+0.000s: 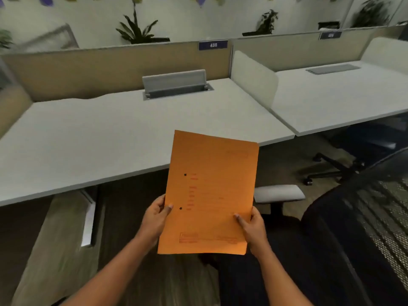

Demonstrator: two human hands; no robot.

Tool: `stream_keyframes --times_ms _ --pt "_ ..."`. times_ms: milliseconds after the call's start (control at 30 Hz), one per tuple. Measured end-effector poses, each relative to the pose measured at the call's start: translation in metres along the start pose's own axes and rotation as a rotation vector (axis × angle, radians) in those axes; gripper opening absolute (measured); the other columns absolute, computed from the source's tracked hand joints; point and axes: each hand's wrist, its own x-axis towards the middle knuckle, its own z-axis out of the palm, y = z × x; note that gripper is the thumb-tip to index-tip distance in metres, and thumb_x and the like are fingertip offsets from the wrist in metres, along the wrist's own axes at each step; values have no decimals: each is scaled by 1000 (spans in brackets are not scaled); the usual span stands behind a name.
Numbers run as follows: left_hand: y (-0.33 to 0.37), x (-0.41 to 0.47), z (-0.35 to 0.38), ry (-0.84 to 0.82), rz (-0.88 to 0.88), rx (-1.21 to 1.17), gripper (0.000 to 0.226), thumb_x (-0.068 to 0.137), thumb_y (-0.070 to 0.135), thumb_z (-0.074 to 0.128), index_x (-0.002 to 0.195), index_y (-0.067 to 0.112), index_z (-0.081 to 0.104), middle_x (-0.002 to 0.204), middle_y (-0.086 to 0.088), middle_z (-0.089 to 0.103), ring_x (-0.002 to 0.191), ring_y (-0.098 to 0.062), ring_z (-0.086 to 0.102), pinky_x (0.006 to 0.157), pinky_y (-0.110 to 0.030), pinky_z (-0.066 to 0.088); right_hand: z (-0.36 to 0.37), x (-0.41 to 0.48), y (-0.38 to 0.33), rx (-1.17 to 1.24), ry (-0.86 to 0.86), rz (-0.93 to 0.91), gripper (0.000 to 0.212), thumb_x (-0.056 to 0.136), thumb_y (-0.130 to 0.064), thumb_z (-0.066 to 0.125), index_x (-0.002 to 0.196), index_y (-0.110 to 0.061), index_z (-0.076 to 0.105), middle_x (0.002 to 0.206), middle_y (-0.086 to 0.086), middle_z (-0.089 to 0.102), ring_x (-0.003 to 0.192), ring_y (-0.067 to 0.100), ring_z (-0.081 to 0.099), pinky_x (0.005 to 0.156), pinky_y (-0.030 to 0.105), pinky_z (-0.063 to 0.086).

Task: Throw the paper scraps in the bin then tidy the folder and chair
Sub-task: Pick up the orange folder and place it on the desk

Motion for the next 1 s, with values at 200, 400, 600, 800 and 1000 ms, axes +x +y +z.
stream_keyframes --times_ms 200,400,600,800,1000 --pt "36 2 -50 148 100 -116 27 89 29 58 116 27 60 101 0 74 88 -20 73 65 -33 60 53 11 -62 68 -93 -135 27 88 -19 70 105 -33 55 112 0 65 102 17 64 84 41 56" --pt "43 23 -121 267 124 -52 14 88 14 62 95 25 67 99 -7 74 85 -21 73 74 -43 59 129 30 -115 44 -86 -236 22 88 -19 70 97 -33 55 104 -5 65 97 16 64 77 33 55" --pt "52 57 -196 328 116 36 38 94 26 52 131 27 42 111 -10 65 94 -27 69 76 -48 60 222 57 -154 -36 -111 -275 26 89 -26 69 107 -30 51 105 -10 59 93 13 60 79 36 57" --pt "84 110 -267 361 201 145 45 98 40 38 142 40 28 125 0 59 100 -24 67 85 -46 57 312 96 -200 -131 -95 -331 29 90 -34 67 111 -32 48 111 -9 59 90 9 59 72 22 51" --pt "102 167 -329 462 223 83 38 98 36 38 136 38 40 112 3 64 78 -9 68 52 -19 53 389 131 -242 -204 -80 -331 54 89 -38 67 132 -20 42 131 2 55 113 27 59 94 45 52"
